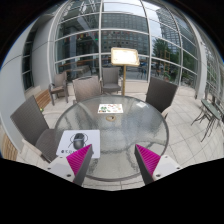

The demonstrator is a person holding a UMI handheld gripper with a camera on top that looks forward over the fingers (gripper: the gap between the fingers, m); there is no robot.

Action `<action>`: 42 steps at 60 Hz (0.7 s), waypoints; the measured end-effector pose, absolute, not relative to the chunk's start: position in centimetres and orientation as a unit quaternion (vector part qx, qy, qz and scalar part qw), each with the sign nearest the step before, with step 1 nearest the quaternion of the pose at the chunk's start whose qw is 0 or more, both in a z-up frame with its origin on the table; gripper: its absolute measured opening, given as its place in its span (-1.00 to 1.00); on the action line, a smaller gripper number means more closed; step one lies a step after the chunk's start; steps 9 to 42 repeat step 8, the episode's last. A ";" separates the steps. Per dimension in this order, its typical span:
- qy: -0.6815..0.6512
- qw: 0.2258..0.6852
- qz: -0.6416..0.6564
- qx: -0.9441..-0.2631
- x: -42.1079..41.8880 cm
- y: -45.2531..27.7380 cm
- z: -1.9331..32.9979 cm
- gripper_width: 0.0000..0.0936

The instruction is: Arrange mouse

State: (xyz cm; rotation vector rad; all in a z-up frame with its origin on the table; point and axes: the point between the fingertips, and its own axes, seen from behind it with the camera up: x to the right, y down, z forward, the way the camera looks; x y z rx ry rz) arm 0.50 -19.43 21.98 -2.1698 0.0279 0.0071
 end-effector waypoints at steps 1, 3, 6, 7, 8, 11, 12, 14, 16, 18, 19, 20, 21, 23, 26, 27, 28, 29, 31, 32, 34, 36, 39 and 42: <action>0.012 0.468 0.003 -0.884 0.5 -19.4 22.1 0.82; 0.012 0.469 0.004 -0.883 0.5 -19.4 22.2 0.82; 0.013 0.471 0.006 -0.882 0.5 -19.3 22.3 0.82; 0.013 0.470 0.008 -0.882 0.5 -19.4 22.3 0.82; 0.014 0.470 0.010 -0.883 0.4 -19.3 22.3 0.82; 0.014 0.470 0.010 -0.883 0.4 -19.3 22.3 0.82; 0.014 0.470 0.010 -0.883 0.4 -19.3 22.3 0.82; 0.014 0.470 0.010 -0.883 0.4 -19.3 22.3 0.82; 0.014 0.470 0.010 -0.883 0.4 -19.3 22.3 0.82; 0.014 0.470 0.010 -0.883 0.4 -19.3 22.3 0.82; 0.014 0.470 0.010 -0.883 0.4 -19.3 22.3 0.82; 0.014 0.470 0.010 -0.883 0.4 -19.3 22.3 0.82; 0.014 0.470 0.010 -0.883 0.4 -19.3 22.3 0.82; 0.014 0.470 0.010 -0.883 0.4 -19.3 22.3 0.82; 0.014 0.470 0.010 -0.883 0.4 -19.3 22.3 0.82; 0.014 0.470 0.010 -0.883 0.4 -19.3 22.3 0.82; 0.014 0.470 0.010 -0.883 0.4 -19.3 22.3 0.82; 0.014 0.470 0.010 -0.883 0.4 -19.3 22.3 0.82; 0.014 0.470 0.010 -0.883 0.4 -19.3 22.3 0.82; 0.014 0.470 0.010 -0.883 0.4 -19.3 22.3 0.82; 0.014 0.470 0.010 -0.883 0.4 -19.3 22.3 0.82; 0.014 0.470 0.010 -0.883 0.4 -19.3 22.3 0.82; 0.014 0.470 0.010 -0.883 0.4 -19.3 22.3 0.82; 0.014 0.470 0.010 -0.883 0.4 -19.3 22.3 0.82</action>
